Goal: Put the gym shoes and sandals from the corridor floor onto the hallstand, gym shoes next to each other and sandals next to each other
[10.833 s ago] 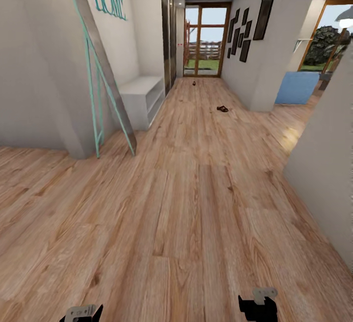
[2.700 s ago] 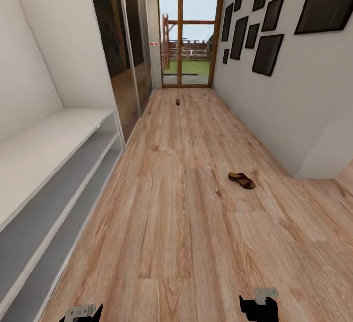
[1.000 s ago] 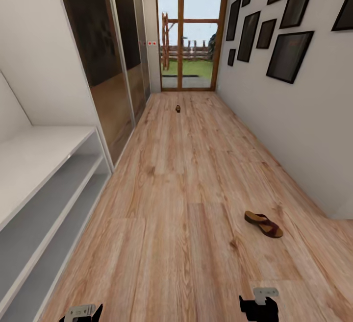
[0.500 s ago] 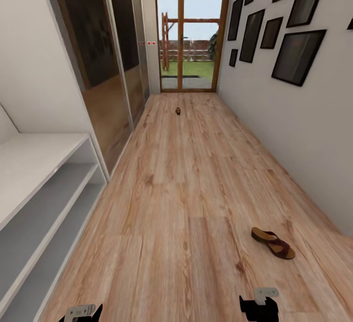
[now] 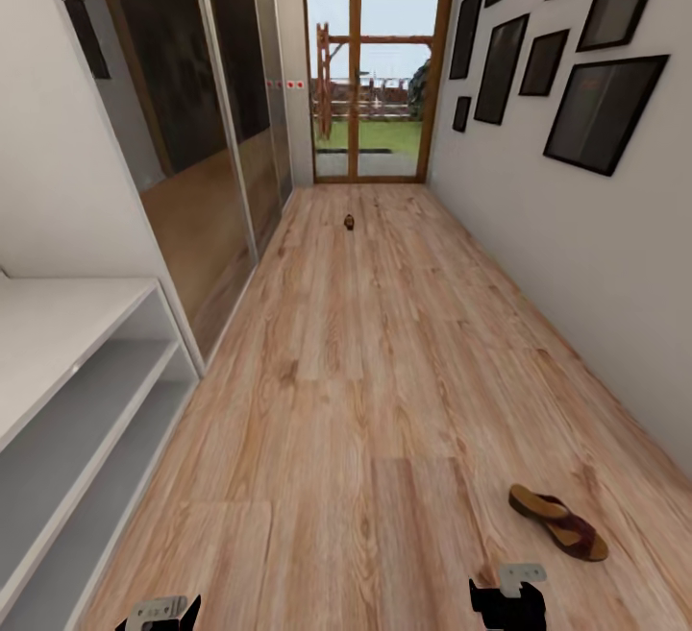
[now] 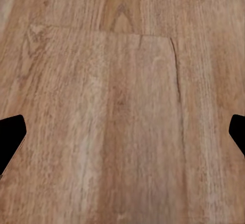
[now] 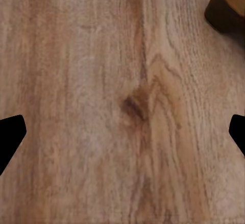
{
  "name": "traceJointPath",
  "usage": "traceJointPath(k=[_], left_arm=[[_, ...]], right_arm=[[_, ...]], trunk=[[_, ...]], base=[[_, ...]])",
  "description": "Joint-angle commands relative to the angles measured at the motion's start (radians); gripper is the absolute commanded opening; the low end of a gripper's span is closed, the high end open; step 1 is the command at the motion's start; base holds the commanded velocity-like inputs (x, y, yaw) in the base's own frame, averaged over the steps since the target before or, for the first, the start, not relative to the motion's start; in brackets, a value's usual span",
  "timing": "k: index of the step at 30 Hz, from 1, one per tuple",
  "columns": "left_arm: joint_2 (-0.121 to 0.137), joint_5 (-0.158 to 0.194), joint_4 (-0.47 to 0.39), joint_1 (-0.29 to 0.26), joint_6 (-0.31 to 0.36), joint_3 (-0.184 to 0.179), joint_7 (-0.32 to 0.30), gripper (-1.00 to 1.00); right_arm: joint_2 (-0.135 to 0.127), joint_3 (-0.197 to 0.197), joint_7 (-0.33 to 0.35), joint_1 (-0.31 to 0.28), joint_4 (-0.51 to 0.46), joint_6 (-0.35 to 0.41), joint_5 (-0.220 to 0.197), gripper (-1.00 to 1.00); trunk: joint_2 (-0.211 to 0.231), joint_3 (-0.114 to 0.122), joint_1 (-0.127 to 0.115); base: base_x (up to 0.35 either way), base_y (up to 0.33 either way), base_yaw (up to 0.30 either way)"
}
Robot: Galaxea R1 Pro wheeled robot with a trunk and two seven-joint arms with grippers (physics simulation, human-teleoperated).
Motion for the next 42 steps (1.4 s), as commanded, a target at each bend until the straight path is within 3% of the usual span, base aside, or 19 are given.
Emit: traceJointPath(k=[1, 42], left_arm=[[0.000, 0.008, 0.001, 0.000, 0.000, 0.005, -0.010, 1.00], [-0.001, 0.008, 0.002, 0.000, 0.000, 0.005, -0.010, 1.00]], right_arm=[[0.000, -0.008, -0.003, -0.001, 0.001, -0.003, 0.011, 1.00], [0.002, -0.008, -0.003, -0.001, 0.001, -0.003, 0.011, 1.00]], trunk=[[0.000, -0.001, 0.000], [0.000, -0.001, 0.000]], base=[[0.339, 0.000, 0.000], [0.339, 0.000, 0.000]])
